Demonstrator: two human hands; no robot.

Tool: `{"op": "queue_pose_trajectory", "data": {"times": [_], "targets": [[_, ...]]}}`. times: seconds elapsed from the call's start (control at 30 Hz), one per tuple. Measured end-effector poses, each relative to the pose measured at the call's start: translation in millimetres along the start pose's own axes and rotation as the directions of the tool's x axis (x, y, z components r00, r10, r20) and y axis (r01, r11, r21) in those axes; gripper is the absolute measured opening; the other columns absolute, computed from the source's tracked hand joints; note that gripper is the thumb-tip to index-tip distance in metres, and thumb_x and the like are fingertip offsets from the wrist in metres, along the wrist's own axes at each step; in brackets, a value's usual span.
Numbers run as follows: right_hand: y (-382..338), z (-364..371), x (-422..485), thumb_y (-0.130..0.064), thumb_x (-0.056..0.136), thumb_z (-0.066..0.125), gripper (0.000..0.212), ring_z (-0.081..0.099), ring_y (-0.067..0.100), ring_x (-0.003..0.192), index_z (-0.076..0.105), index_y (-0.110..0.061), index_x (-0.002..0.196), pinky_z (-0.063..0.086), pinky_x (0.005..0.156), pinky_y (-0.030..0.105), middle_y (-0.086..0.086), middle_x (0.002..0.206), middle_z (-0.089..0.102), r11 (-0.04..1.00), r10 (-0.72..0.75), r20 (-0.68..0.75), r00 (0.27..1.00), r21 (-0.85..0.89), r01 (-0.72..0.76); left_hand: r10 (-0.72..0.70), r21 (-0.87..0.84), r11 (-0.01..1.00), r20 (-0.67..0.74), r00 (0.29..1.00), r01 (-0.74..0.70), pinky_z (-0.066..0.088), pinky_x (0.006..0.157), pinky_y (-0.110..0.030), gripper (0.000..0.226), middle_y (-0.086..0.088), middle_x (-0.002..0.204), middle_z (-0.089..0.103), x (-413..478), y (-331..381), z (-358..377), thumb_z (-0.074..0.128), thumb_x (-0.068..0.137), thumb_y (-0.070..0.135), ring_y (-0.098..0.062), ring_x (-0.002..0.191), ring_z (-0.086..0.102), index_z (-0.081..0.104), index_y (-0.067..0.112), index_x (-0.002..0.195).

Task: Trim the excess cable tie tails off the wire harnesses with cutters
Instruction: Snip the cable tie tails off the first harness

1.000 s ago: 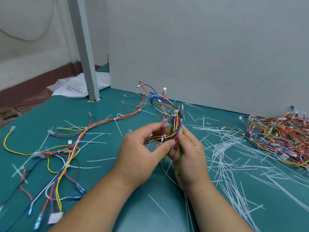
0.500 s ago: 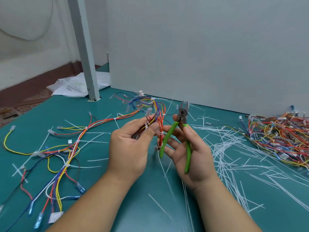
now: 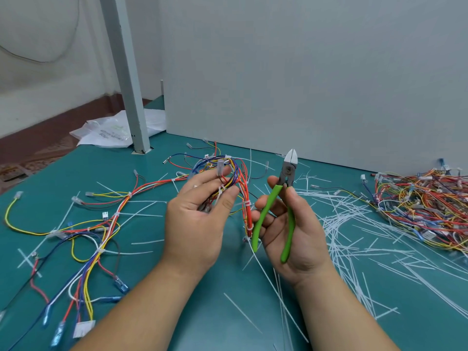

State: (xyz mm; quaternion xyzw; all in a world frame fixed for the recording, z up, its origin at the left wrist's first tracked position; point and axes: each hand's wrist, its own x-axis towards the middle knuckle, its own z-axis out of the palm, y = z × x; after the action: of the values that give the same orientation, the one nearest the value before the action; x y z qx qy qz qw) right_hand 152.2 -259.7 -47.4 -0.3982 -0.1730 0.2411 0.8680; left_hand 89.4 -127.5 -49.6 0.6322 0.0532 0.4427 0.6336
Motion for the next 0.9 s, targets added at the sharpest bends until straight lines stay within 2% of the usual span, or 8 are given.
{"op": "queue_pose_trajectory", "data": {"times": [0.1,0.23,0.37,0.43,0.53,0.6,0.8,0.9], "targets": [[0.2,0.8,1.0,-0.044,0.075,0.072,0.029,0.07,0.021,0.061,0.083,-0.026,0.095,0.059,0.06,0.033,0.007,0.075,0.071,1.0,-0.009,-0.023,1.0,-0.016,0.009,0.021,0.008,1.0,0.014,1.0,-0.021,0.049,0.097,-0.018,0.017,0.004,0.119,0.071,0.9,-2.2,-1.7,0.076,0.087,0.009,-0.008,0.117,0.066,0.077,0.02,0.099],[0.5,-1.5,1.5,-0.04,0.087,0.064,0.024,0.067,0.02,0.059,0.082,-0.026,0.094,0.058,0.058,0.032,0.006,0.073,0.069,1.0,-0.007,-0.051,0.999,-0.025,0.005,0.028,0.046,0.999,0.018,0.999,-0.029,0.051,0.098,-0.024,0.013,0.003,0.121,0.072,0.6,-4.7,-2.7,0.073,0.086,0.017,-0.014,0.121,0.065,0.079,0.018,0.097],[-0.4,-0.5,2.1,-0.043,0.083,0.069,0.024,0.07,0.02,0.061,0.083,-0.027,0.094,0.059,0.059,0.032,0.006,0.074,0.071,0.999,-0.02,-0.061,0.998,-0.036,0.018,0.035,0.07,0.997,-0.004,0.999,-0.035,0.05,0.1,-0.028,0.015,0.005,0.122,0.071,1.9,-4.6,-3.3,0.073,0.086,0.02,-0.016,0.12,0.065,0.077,0.025,0.099],[-0.5,-0.4,2.5,-0.044,0.079,0.072,0.027,0.073,0.023,0.067,0.083,-0.027,0.097,0.061,0.062,0.034,0.007,0.079,0.073,0.999,-0.027,-0.056,0.998,-0.033,0.025,0.053,0.101,0.994,-0.019,0.998,-0.051,0.05,0.1,-0.028,0.016,0.008,0.12,0.071,2.1,-3.9,-3.8,0.073,0.086,0.02,-0.015,0.119,0.065,0.076,0.029,0.099],[1.0,-2.3,3.4,-0.039,0.091,0.063,0.027,0.077,0.03,0.086,0.081,-0.025,0.105,0.063,0.074,0.038,0.011,0.093,0.077,1.0,-0.026,-0.048,0.999,-0.003,0.026,0.083,0.155,0.985,-0.039,0.996,-0.076,0.049,0.098,-0.02,0.019,0.014,0.119,0.069,2.7,-2.4,-6.2,0.073,0.085,0.019,-0.006,0.116,0.065,0.074,0.033,0.099],[1.1,-1.9,3.4,-0.037,0.094,0.058,0.029,0.076,0.033,0.091,0.081,-0.023,0.106,0.063,0.078,0.04,0.013,0.097,0.077,1.0,-0.013,-0.057,0.998,0.002,0.013,0.116,0.206,0.973,-0.037,0.993,-0.106,0.048,0.097,-0.016,0.022,0.017,0.119,0.068,3.5,-1.7,-7.6,0.073,0.085,0.018,-0.003,0.115,0.064,0.072,0.036,0.098],[0.9,-0.7,1.0,-0.051,0.093,0.054,0.047,0.07,0.028,0.077,0.078,-0.015,0.112,0.061,0.074,0.037,0.01,0.087,0.07,0.999,0.028,-0.042,0.999,0.023,-0.027,0.162,0.297,0.941,0.022,0.987,-0.161,0.045,0.096,-0.013,0.023,0.018,0.118,0.067,1.3,-1.9,-5.4,0.073,0.083,0.017,-0.002,0.113,0.065,0.073,0.037,0.095],[2.6,-0.7,1.3,-0.045,0.093,0.054,0.045,0.063,0.025,0.071,0.076,-0.012,0.115,0.058,0.07,0.036,0.009,0.084,0.063,1.0,0.028,-0.054,0.998,0.01,-0.028,0.158,0.307,0.937,0.058,0.986,-0.168,0.045,0.096,-0.013,0.018,0.013,0.118,0.069,0.5,-3.6,-5.5,0.074,0.082,0.015,-0.001,0.113,0.065,0.076,0.029,0.093]]}}
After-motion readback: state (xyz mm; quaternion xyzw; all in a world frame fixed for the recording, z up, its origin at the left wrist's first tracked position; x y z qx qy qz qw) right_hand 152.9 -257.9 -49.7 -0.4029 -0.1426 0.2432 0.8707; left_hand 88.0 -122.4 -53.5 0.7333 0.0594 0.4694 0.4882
